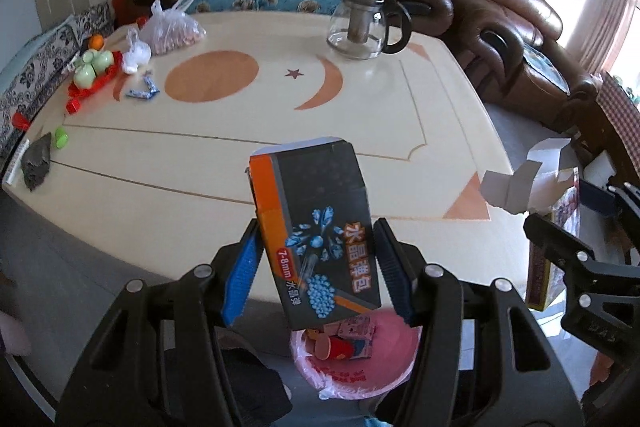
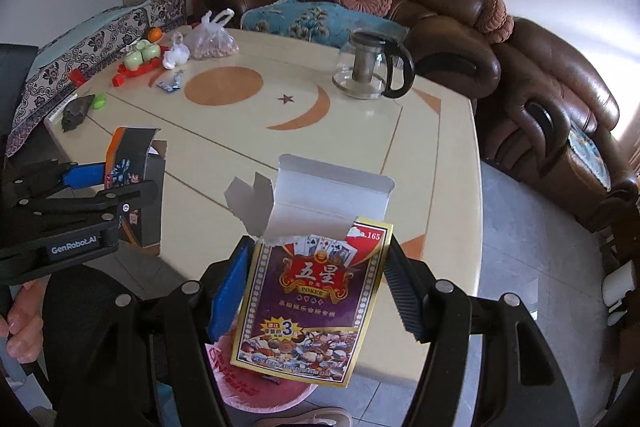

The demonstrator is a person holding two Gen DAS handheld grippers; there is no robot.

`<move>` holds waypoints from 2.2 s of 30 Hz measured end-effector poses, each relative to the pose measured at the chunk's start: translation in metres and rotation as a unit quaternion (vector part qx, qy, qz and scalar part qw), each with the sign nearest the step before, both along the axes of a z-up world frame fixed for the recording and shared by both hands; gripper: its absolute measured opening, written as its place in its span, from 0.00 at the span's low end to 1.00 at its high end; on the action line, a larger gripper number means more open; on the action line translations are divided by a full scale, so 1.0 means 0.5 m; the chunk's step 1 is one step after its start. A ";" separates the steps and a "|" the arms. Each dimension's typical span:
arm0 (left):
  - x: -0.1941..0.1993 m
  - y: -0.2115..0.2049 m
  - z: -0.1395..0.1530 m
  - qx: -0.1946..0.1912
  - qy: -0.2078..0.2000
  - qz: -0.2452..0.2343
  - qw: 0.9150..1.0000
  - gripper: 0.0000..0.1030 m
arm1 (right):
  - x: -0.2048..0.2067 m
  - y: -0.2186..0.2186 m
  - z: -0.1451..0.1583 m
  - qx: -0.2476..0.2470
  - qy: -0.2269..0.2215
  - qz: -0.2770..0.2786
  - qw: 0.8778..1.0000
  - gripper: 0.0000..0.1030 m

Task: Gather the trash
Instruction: 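Carry the firework box and playing-card box with both tools over the pink bin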

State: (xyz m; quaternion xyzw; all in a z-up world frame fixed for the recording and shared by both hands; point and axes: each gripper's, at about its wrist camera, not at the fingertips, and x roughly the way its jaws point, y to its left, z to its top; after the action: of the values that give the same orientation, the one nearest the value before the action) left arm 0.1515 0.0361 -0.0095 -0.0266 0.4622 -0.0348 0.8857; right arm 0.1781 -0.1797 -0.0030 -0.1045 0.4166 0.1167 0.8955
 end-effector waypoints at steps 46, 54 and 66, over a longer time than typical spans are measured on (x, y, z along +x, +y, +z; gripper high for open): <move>-0.184 -0.011 -0.204 0.024 0.058 -0.068 0.996 0.54 | -0.268 0.108 -0.162 -0.030 0.020 0.038 0.999 0.61; -0.174 -0.023 -0.282 0.016 0.078 -0.076 0.994 0.54 | -0.230 0.101 -0.267 -0.027 0.060 0.024 0.998 0.62; -0.142 -0.021 -0.439 -0.001 0.149 -0.062 0.987 0.54 | -0.196 0.082 -0.430 -0.018 0.120 -0.005 0.993 0.62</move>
State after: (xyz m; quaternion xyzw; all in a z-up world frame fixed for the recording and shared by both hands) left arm 0.0808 0.0257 -0.2288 -0.0039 0.5899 -0.0863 0.8028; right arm 0.0802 -0.1389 -0.2181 -0.1038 0.5234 0.1158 0.8377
